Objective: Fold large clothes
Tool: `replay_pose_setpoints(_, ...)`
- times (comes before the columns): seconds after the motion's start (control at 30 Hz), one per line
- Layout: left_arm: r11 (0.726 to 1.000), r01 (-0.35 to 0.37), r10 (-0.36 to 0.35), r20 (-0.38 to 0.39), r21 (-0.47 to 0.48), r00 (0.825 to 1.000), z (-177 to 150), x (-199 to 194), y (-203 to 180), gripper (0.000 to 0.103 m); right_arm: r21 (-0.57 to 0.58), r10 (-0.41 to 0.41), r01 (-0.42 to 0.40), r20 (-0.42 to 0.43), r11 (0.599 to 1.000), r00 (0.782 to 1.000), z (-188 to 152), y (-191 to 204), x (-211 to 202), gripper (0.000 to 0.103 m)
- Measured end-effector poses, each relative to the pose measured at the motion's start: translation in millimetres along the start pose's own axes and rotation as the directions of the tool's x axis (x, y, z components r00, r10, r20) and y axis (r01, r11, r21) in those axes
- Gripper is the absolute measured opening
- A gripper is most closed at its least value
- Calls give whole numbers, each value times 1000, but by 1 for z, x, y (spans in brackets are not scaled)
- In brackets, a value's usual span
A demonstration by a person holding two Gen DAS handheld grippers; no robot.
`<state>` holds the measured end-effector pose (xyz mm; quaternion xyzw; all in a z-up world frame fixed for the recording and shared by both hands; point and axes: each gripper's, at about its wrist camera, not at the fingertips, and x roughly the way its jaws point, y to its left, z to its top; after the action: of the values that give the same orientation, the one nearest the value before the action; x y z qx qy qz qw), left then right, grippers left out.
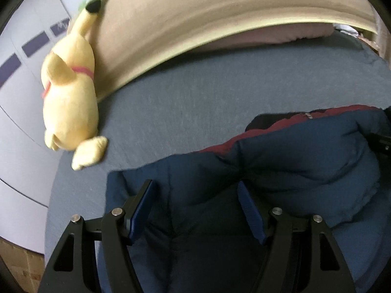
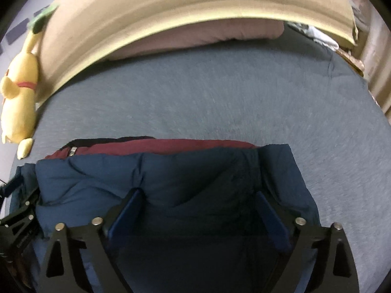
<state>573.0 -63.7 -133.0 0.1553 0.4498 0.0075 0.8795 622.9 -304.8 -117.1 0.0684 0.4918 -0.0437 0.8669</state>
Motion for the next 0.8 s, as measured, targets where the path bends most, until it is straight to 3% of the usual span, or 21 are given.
replay_pose_setpoints(0.07,1000,3,-3,-16,-21,1000,-1,8,4,79,5,-7,7,-11,1000,1000,3,-1,6,102)
replay_pose_setpoints(0.17,998,37,-38,-29,-50,999,0,9,11,80,19,6,-6,-27,1000,1000,3,-5,9,103)
replay_pose_setpoints(0.23,996,65,-66,-10,-61,998,0,0,20,79,27,55,-55,0,998,998,4,-10,-4,102)
replay_pose_setpoints(0.37,985,133,-112,175,-111,978,-8,-47,68,79,64,156,-171,188,983,970,-1,-47,-65,102)
replay_pose_setpoints(0.47,971,165,-125,216,-175,968,-16,-52,112,80,117,162,-195,249,974,955,-2,-87,-90,103)
replay_pose_setpoints(0.53,961,185,-151,169,-208,974,-21,-39,132,80,188,148,-193,231,963,962,-3,-121,-86,103)
replay_pose_setpoints(0.63,947,216,-196,107,-238,975,-30,-15,141,80,257,205,-246,176,935,963,-13,-143,-66,101)
replay_pose_setpoints(0.8,934,292,-281,78,-207,956,-31,3,120,80,193,222,-236,94,952,971,-17,-128,-32,92)
